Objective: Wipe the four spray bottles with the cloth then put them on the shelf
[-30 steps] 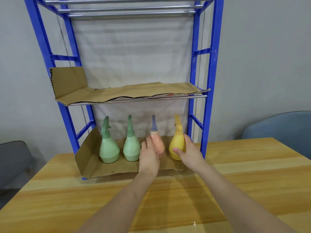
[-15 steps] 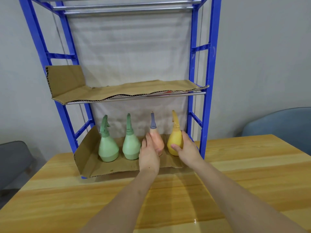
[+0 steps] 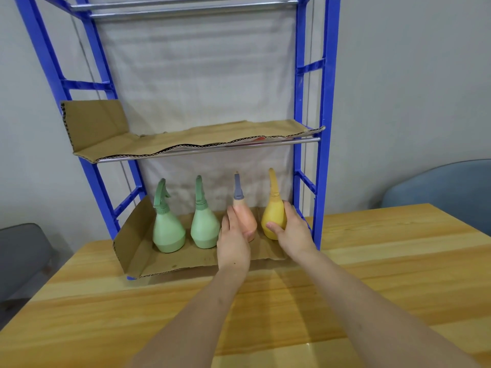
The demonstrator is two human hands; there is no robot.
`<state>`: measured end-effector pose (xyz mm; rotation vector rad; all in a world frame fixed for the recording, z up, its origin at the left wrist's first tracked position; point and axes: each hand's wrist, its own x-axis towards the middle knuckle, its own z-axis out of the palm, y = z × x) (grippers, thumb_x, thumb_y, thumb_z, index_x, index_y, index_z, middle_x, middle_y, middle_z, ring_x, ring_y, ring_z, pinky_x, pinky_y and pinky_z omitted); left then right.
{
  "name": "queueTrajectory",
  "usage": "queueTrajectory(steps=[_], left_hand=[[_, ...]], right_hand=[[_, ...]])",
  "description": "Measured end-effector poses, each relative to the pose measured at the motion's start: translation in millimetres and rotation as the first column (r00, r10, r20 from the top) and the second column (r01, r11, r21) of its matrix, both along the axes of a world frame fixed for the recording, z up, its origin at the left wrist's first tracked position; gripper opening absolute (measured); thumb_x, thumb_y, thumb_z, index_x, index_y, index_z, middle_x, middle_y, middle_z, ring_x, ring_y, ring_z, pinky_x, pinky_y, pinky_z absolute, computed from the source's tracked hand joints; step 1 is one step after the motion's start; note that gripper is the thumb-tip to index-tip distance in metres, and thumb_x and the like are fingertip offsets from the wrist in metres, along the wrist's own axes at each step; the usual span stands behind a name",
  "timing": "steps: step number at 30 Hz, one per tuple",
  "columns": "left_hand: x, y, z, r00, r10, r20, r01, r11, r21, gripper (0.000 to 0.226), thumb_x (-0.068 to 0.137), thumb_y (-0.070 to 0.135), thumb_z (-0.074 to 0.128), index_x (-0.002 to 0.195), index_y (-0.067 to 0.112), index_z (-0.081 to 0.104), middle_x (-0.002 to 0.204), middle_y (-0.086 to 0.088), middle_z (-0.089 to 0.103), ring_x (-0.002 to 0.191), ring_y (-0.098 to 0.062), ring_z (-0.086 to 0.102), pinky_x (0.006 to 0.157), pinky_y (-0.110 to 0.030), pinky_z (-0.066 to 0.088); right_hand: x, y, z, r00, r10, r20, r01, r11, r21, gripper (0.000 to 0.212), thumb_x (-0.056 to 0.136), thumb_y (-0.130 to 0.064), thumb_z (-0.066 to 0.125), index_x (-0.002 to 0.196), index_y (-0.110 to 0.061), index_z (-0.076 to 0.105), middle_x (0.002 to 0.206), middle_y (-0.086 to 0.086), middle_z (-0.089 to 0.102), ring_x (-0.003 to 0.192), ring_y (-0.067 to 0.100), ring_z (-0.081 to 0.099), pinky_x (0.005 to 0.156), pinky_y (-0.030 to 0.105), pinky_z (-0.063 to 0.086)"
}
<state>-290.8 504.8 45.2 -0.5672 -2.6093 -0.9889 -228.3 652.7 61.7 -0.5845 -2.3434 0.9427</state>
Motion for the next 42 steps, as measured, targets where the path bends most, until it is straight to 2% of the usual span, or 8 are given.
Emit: queueTrajectory(steps=[10, 14, 19, 24, 34, 42], left_hand=[[2, 0, 3, 1.0, -0.002, 0.005, 0.002, 1.0, 0.002, 0.088, 0.1, 0.026, 0.064, 0.164, 0.019, 0.004, 0.165, -0.008, 0.029, 0.14, -0.03, 0.049, 0.108, -0.042, 0.048], [4, 0, 4, 1.0, -0.005, 0.003, 0.005, 1.0, 0.024, 0.087, 0.098, 0.025, 0.067, 0.163, 0.014, 0.01, 0.165, -0.011, 0.03, 0.143, -0.03, 0.047, 0.112, -0.039, 0.044], [7, -1, 4, 0.996, 0.022, -0.083, -0.024, 0.999, -0.034, 0.082, 0.096, 0.023, 0.07, 0.159, 0.006, 0.02, 0.146, -0.015, 0.035, 0.132, -0.028, 0.052, 0.111, -0.035, 0.046], [3, 3, 7, 0.996, 0.03, -0.084, -0.037, 0.996, -0.082, 0.081, 0.094, 0.017, 0.073, 0.156, 0.005, 0.023, 0.142, -0.014, 0.036, 0.126, -0.028, 0.055, 0.109, -0.033, 0.045], [6, 4, 8, 0.995, 0.037, -0.097, -0.044, 0.997, -0.07, 0.078, 0.098, 0.022, 0.068, 0.157, 0.003, 0.021, 0.14, -0.016, 0.036, 0.125, -0.027, 0.053, 0.111, -0.035, 0.044], [7, -1, 10, 0.997, -0.002, -0.076, 0.0, 0.999, -0.033, 0.077, 0.097, 0.018, 0.068, 0.157, 0.005, 0.022, 0.142, -0.016, 0.039, 0.127, -0.029, 0.053, 0.109, -0.038, 0.047]], right_hand=[[-5, 6, 3, 0.999, 0.038, 0.033, -0.038, 0.999, -0.007, 0.078, 0.092, -0.045, 0.072, 0.155, -0.029, 0.03, 0.145, 0.002, 0.055, 0.133, 0.029, 0.053, 0.106, 0.048, 0.05], [-6, 5, 2, 0.999, 0.025, 0.034, -0.024, 1.0, -0.013, 0.078, 0.092, -0.046, 0.072, 0.155, -0.032, 0.028, 0.146, 0.001, 0.054, 0.135, 0.03, 0.052, 0.107, 0.051, 0.05], [-7, 4, 4, 0.999, 0.015, 0.048, -0.015, 1.0, -0.003, 0.075, 0.092, -0.046, 0.072, 0.152, -0.031, 0.029, 0.144, 0.002, 0.055, 0.133, 0.03, 0.054, 0.104, 0.051, 0.053], [-6, 1, 5, 0.999, 0.008, 0.043, -0.008, 1.0, -0.004, 0.074, 0.092, -0.044, 0.073, 0.151, -0.031, 0.031, 0.14, 0.001, 0.057, 0.13, 0.03, 0.056, 0.103, 0.052, 0.053], [-6, 8, 6, 0.997, 0.049, 0.057, -0.049, 0.999, -0.008, 0.074, 0.093, -0.043, 0.072, 0.152, -0.029, 0.031, 0.141, 0.002, 0.056, 0.13, 0.029, 0.056, 0.102, 0.046, 0.051], [-6, 8, 10, 0.993, 0.063, 0.095, -0.059, 0.998, -0.038, 0.084, 0.092, -0.046, 0.073, 0.158, -0.026, 0.026, 0.149, 0.004, 0.052, 0.135, 0.03, 0.052, 0.106, 0.046, 0.049]])
